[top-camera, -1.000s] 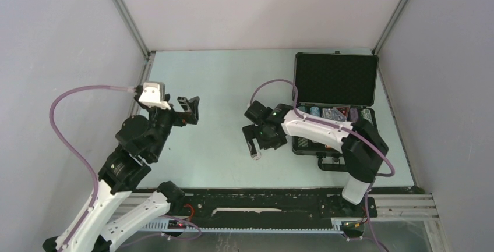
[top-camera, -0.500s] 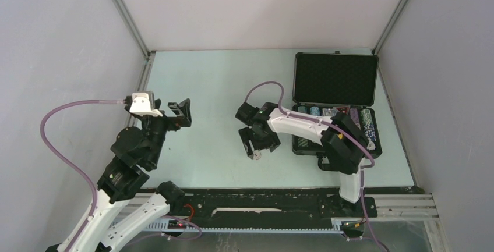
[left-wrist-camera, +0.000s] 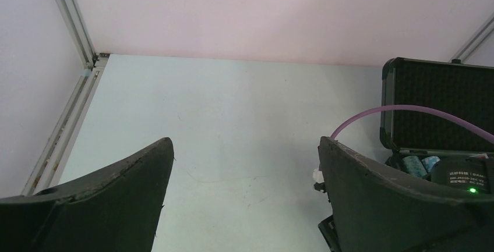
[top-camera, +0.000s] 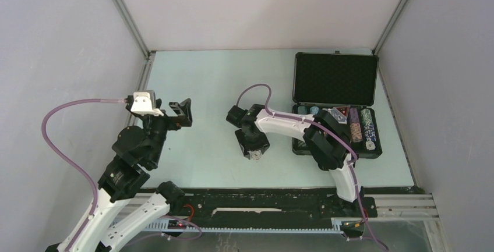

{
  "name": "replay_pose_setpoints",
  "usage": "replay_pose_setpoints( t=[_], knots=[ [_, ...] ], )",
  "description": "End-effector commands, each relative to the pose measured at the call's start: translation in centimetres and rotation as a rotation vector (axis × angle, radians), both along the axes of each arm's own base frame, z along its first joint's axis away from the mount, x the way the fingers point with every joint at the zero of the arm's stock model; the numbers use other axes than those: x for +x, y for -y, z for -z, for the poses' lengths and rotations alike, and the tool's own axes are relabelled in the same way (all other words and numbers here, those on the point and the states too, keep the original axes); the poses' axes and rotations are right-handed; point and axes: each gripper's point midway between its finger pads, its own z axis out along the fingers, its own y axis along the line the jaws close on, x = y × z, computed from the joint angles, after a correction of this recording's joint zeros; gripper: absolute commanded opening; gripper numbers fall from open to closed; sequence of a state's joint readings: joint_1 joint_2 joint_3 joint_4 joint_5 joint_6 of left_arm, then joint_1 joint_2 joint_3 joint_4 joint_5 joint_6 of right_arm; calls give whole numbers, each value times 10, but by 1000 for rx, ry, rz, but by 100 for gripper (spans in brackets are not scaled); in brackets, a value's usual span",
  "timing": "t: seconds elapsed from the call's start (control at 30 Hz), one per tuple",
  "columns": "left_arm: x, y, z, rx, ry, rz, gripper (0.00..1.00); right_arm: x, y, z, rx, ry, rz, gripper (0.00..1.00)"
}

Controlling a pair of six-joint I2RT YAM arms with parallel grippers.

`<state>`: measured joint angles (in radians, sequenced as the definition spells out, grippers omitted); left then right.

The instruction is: Pack up texas hold em set

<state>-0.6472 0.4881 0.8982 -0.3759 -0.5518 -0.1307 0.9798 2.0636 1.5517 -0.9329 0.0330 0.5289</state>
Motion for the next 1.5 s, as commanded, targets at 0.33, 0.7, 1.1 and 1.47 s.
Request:
replay_pose_setpoints(
  t=[0.33,0.7,1.1,1.47],
  knots=[
    [4,-1,0,3,8,-19,100,7,1,16,-26,15,11,57],
    [8,3,4,15,-6,-11,100,16,4,20,-33,45,22,61],
    [11,3,9,24,-21,-22,100,21,2,15,-1,86,3,43],
    [30,1,13,-130,-85,-11,100,24,24,-25,106,228,-6,34]
  ],
)
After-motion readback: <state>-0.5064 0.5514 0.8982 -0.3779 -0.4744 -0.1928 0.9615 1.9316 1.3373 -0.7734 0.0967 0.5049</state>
